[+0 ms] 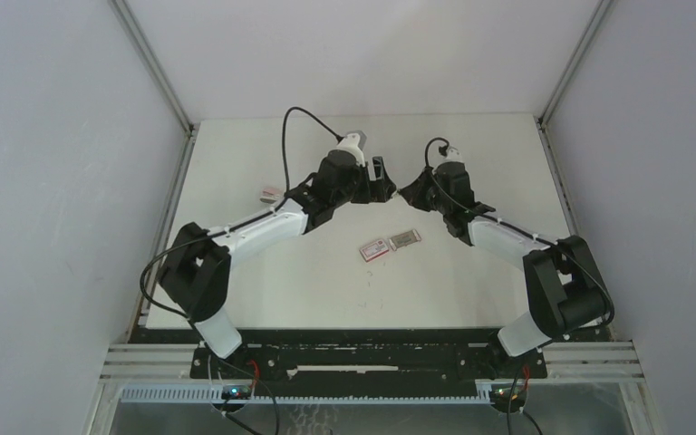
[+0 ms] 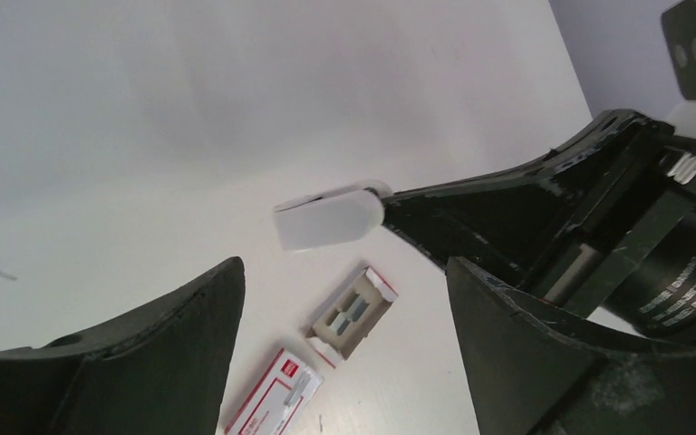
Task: Load the staples into the stapler
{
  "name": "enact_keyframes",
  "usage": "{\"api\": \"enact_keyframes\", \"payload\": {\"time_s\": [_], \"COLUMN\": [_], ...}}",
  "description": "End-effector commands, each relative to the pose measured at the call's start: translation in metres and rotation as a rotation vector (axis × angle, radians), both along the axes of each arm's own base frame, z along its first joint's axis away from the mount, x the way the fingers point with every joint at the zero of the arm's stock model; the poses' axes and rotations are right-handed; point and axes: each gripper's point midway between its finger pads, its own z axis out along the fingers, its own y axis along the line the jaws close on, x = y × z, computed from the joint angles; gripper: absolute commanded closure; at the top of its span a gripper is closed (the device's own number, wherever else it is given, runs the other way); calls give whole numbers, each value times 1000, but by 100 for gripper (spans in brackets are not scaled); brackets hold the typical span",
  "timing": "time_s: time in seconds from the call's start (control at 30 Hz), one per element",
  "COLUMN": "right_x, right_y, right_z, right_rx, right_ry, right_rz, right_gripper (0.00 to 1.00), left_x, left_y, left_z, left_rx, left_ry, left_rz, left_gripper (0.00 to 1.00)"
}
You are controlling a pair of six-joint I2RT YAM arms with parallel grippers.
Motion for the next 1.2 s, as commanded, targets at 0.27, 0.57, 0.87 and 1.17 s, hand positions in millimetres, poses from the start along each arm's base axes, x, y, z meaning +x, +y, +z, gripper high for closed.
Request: {"api": "enact_keyframes", "payload": {"time_s": [0.27, 0.57, 0.87, 1.17], "right_x": [24, 23, 21, 20], "right_y": [12, 13, 17, 17], "right_z": [24, 24, 26, 24], "right_rx": [-19, -44, -48, -63], "right_ry": [-111, -121, -132, -131], "right_rz": [-1, 6, 22, 17], "right_gripper": [100, 100, 100, 100], "left_x": [30, 34, 37, 38], "left_y": [-24, -32, -28, -23], "left_z": [6, -8, -23, -26], "left_rx": [14, 46, 64, 82], "left_ry": [19, 53, 95, 95], "left_rz": [-3, -31, -33, -19], "left_gripper": [18, 27, 36, 50]}}
